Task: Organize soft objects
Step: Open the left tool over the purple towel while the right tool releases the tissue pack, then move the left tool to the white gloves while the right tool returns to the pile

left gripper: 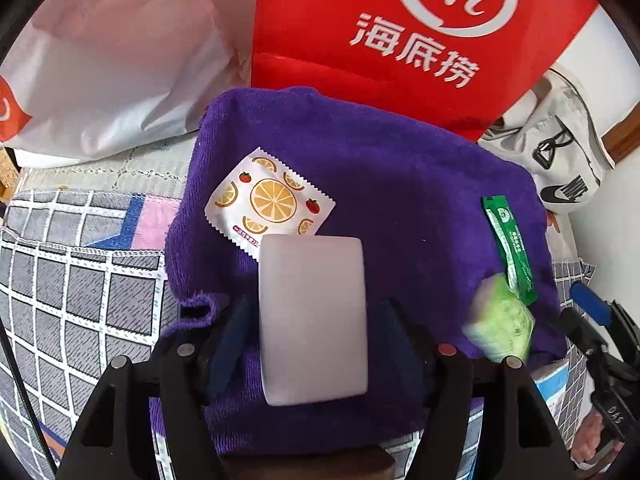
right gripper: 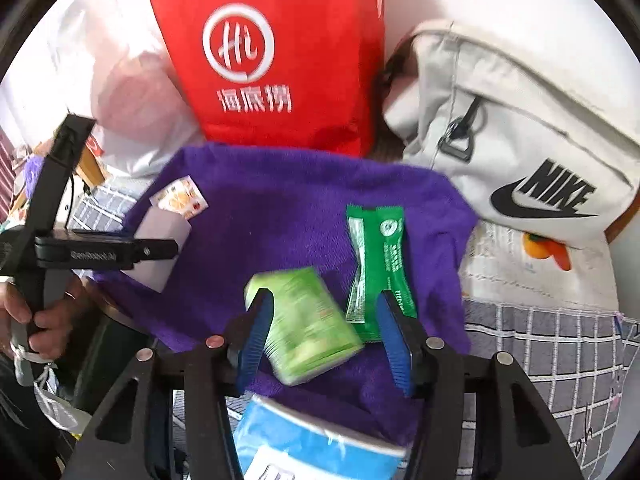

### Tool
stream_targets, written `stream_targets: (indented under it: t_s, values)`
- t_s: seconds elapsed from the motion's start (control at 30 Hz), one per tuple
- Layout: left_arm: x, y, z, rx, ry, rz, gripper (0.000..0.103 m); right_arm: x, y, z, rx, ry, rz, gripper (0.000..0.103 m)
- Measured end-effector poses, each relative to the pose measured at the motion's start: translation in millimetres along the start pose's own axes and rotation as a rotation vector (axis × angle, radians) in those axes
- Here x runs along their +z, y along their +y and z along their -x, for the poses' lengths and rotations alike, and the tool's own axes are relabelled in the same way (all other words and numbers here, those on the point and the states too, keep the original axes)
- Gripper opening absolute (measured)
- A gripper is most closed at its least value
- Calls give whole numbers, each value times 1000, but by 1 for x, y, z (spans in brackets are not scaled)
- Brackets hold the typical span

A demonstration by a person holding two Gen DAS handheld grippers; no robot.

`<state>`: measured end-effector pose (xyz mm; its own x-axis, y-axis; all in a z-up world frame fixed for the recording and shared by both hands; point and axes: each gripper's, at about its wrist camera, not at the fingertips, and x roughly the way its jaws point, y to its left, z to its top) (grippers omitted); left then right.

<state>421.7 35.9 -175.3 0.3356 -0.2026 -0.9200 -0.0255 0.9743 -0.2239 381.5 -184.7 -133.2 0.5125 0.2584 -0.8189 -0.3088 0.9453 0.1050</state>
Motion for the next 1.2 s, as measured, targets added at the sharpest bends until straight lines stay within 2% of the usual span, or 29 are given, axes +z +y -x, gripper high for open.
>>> stream_targets:
  t_s: [0.33,0.5,0.8,1.0,1.2]
  values:
    - [-17,3,50,-4,-55,-2,68,-12,1,66,-33,-97,-30,59]
    - [-39,2,82,-10,-87,-2,68,-30,4,104,-39,-143,-54,60]
    - [-96,-10,131,-32,-130,-11,68,-78,8,180,-39,-228,-103,60]
    - [-138,-21,158,-46,-162,-23,68,-116,14,229,-30,-290,-116,68]
    - [-183,-24,169,-59,-175,-23,68,-151,25,252,-21,-309,-111,71]
